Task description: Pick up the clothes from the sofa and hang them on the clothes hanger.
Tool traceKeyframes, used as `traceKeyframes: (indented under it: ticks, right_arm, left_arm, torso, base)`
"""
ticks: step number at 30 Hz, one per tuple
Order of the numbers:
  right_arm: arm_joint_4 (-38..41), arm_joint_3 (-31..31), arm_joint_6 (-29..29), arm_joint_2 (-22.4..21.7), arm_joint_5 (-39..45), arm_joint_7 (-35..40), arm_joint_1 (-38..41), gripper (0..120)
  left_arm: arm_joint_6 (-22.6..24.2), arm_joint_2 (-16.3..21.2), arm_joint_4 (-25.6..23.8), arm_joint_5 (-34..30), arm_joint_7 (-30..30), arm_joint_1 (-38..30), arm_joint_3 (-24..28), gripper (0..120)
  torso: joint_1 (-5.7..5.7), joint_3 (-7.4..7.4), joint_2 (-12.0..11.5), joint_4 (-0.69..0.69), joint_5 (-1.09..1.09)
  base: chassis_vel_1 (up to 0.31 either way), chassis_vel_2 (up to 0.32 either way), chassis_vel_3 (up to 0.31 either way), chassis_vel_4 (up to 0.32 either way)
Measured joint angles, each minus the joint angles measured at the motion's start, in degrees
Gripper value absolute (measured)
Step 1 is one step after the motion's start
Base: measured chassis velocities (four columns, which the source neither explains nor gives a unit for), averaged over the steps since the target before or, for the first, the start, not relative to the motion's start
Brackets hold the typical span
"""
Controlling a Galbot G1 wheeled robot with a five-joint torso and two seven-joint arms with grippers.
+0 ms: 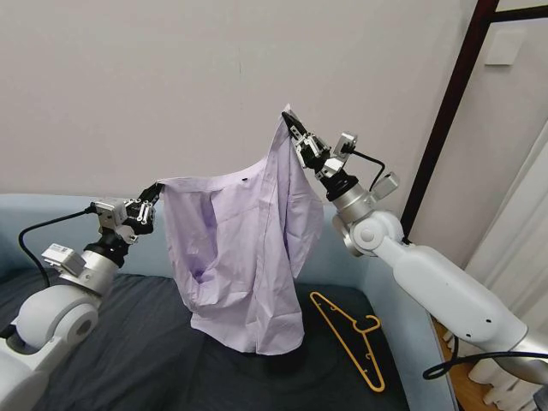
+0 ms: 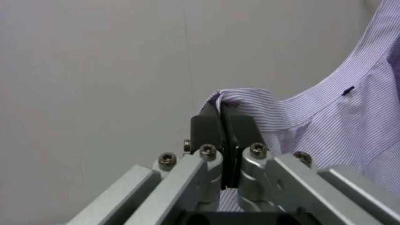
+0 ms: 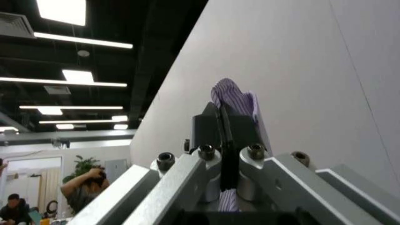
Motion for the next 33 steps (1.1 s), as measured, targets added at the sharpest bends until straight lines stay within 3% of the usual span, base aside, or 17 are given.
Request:
traceKeyframes:
  ticks: [9, 12, 18, 21, 22, 25, 26, 31, 33]
  right_arm:
    - [0.0, -0.7, 0.6, -0.4, -0.8, 1.3, -0.4, 0]
    - [-1.2, -1.1, 1.5, 0.2, -1.6, 3.6, 0.9, 0]
    - [-2.9, -0.9, 2.0, 1.5, -2.9, 5.6, 3.2, 0]
    - [-3.8, -0.8, 2.1, 2.0, -3.9, 5.6, 5.4, 0]
    - [-3.8, -0.8, 2.1, 2.0, -3.9, 5.6, 5.4, 0]
    - [-4.2, -0.8, 2.1, 2.1, -4.6, 6.7, 7.1, 0]
    - [-4.2, -0.8, 2.1, 2.1, -4.6, 6.7, 7.1, 0]
    - [-4.5, -0.2, 2.5, 1.6, -5.8, 10.4, 8.1, 0]
    - [-4.5, 0.0, 2.5, 1.2, -5.8, 10.8, 8.3, 0]
  left_arm:
    - [12.6, 0.5, -5.0, -10.5, -9.5, -1.2, -0.9, 0]
    - [19.6, 0.2, -6.9, -19.2, -14.2, -4.5, -1.7, 0]
    - [24.2, 0.5, -7.0, -29.9, -15.2, -11.8, -2.7, 0]
    - [20.8, 3.0, -3.7, -31.6, -4.3, -16.9, -2.4, 0]
    - [20.8, 3.0, -3.7, -31.6, -4.3, -16.9, -2.4, 0]
    - [15.2, 5.3, -0.7, -30.7, 6.5, -20.5, -0.9, 0]
    - [15.2, 5.3, -0.7, -30.7, 6.5, -20.5, -0.9, 0]
    - [7.7, 7.5, 2.2, -24.5, 22.7, -23.7, -0.2, 0]
    - [6.3, 7.9, 2.5, -22.9, 26.1, -23.8, -0.6, 0]
  torso:
    - [0.0, 0.0, 0.0, 0.02, 0.01]
    - [0.0, 0.0, 0.0, 0.01, 0.01]
    - [0.0, 0.0, 0.0, 0.01, 0.01]
    - [0.0, 0.0, 0.0, 0.01, 0.03]
    - [0.0, 0.0, 0.0, 0.01, 0.03]
    - [0.0, 0.0, 0.0, 0.02, 0.01]
    - [0.0, 0.0, 0.0, 0.02, 0.01]
    - [0.0, 0.0, 0.0, 0.02, 0.02]
    - [0.0, 0.0, 0.0, 0.01, 0.02]
  base:
    - [0.0, 0.0, 0.0, 0.0]
    - [0.0, 0.0, 0.0, 0.0]
    - [0.0, 0.0, 0.0, 0.0]
    - [0.0, 0.0, 0.0, 0.0]
    - [0.0, 0.0, 0.0, 0.0]
    - [0.0, 0.0, 0.0, 0.0]
    - [0.0, 0.0, 0.0, 0.0]
    - [0.0, 0.0, 0.0, 0.0]
    - [0.0, 0.0, 0.0, 0.0]
